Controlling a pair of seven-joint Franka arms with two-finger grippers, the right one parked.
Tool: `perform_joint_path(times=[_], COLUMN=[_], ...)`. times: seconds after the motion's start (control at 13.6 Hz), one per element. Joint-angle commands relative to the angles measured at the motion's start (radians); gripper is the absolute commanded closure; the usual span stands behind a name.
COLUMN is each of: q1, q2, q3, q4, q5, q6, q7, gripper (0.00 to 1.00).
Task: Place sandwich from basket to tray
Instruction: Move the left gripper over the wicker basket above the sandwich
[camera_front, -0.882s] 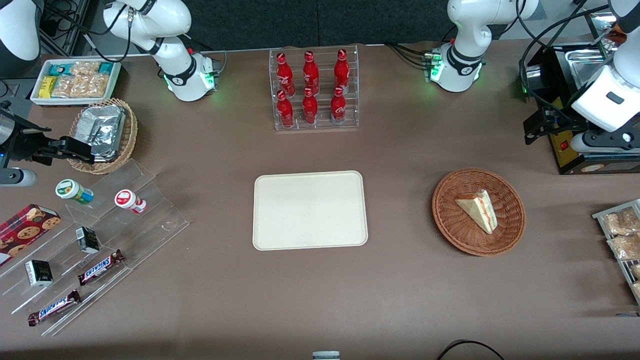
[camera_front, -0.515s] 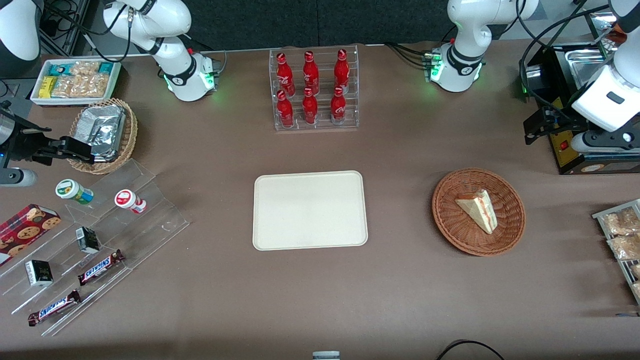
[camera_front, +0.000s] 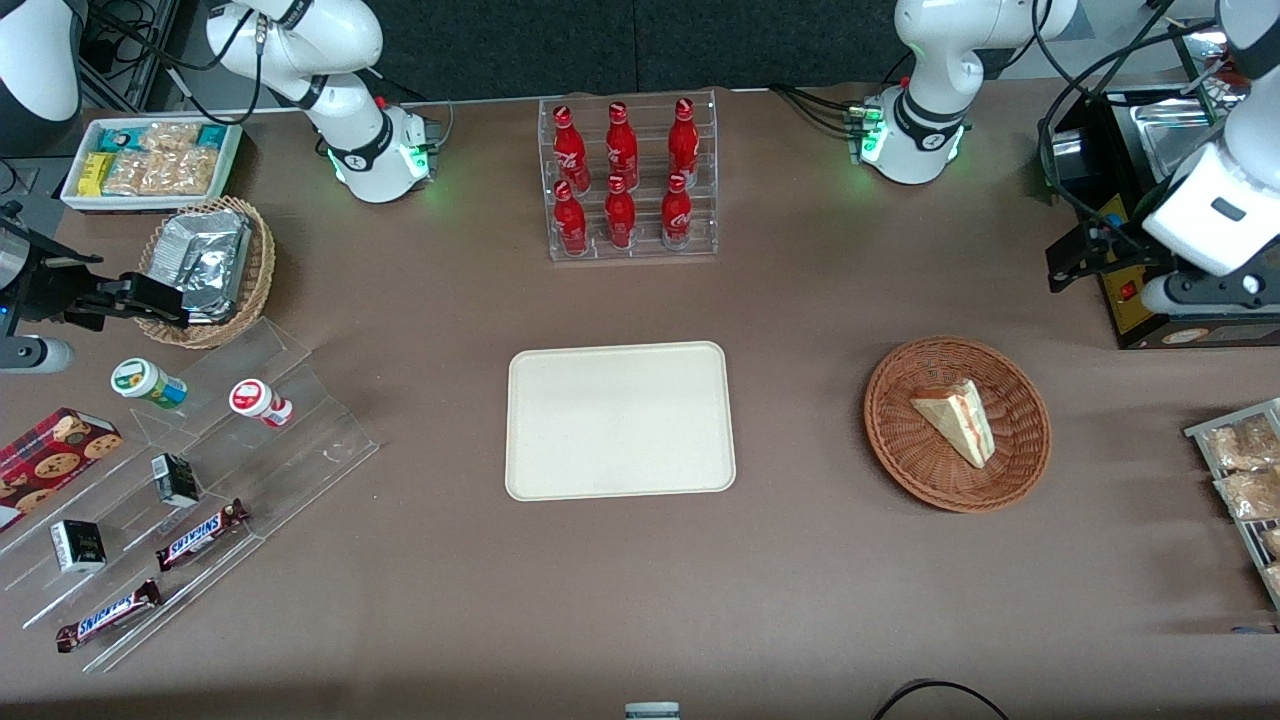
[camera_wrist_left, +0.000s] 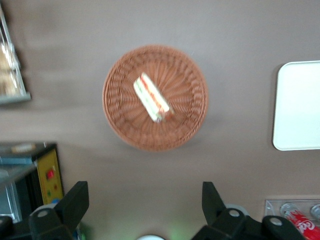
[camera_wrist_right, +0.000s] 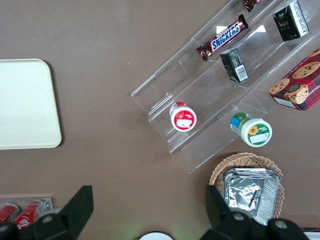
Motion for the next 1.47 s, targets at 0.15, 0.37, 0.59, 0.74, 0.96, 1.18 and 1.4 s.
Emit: perform_joint_path(times=[0.15,0.37,0.59,0.74,0.96,1.18,1.4], q1=[-0.004,-0.001,-0.007,-0.01,-0.003,0.008,0.032], q2=[0.074,0.087,0.077,0.077,0.08,0.081,0.089], q3=[0.001,0.004,0.003,0.003,0.004,0.006,0.006], q4=[0.007,-0.087,-0.246,-0.311,-0.409,-0.516,-0.613], q5=[-0.017,-0.017,-0.002,0.0,0.0,0.0,0.0], q6=[-0.028,0.077,0.276,0.361,0.484,0.64,0.789], q7=[-0.139,-0.214,-0.43,-0.481,-0.483,-0.507,-0.507], gripper=[0.0,0.0,0.0,0.0,0.0,0.0,0.0])
